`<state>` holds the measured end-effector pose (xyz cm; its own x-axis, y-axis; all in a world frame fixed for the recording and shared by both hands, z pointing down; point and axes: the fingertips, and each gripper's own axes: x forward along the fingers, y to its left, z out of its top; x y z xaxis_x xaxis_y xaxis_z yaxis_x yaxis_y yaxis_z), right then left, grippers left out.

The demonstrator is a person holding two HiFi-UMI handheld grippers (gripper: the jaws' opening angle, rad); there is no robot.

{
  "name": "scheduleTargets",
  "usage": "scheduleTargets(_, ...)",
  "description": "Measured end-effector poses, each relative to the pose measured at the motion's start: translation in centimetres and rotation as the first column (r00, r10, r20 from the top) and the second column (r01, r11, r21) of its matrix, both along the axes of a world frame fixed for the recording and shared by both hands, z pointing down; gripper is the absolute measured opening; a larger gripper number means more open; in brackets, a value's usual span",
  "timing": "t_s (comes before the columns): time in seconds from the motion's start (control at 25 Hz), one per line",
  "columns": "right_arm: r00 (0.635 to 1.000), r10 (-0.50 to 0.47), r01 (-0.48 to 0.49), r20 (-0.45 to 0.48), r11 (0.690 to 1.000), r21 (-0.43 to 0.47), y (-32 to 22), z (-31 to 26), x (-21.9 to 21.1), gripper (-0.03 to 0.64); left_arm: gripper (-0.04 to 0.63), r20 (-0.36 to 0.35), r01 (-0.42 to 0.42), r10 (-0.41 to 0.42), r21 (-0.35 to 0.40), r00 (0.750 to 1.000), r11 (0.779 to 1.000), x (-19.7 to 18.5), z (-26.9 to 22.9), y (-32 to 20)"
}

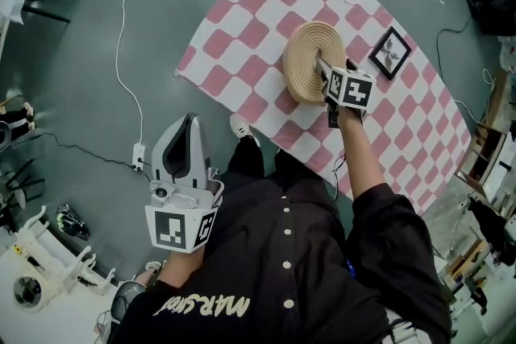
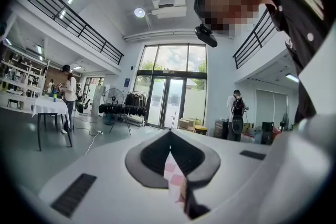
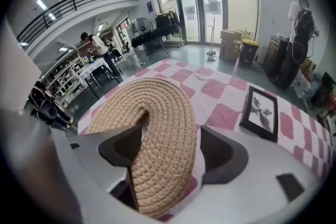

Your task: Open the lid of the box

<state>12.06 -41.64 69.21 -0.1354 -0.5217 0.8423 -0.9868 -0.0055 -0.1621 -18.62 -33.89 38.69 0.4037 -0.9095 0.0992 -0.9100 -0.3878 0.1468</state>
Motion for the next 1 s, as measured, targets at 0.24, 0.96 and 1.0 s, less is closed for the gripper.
scheduleTargets(0.24,0.999,0.024,-0.026,-0.03,0.997,-0.077,0.0,0.7,0.0,0.35,0.011,-0.005,0.008,-0.008,-0.009,1.0,1.0,-0.3,0.3,-0.2)
scheduleTargets(0.96,0.993,0.115,-0.114,0.001,0.989,-0.091,-0.1,0.6,0.1,0.301,0.011,-0.026,0.02,-0.02,-0.002,0.999,1.0,-1.2,0.1,-0.2)
scheduleTargets(1.0,0.994,0.109,-0.109,-0.008,0.991,-0.076,-0.2,0.2,0.1,0.299,0.011,-0.027,0.019,-0.019,-0.001,0.999,1.0,-1.2,0.0,-0.1)
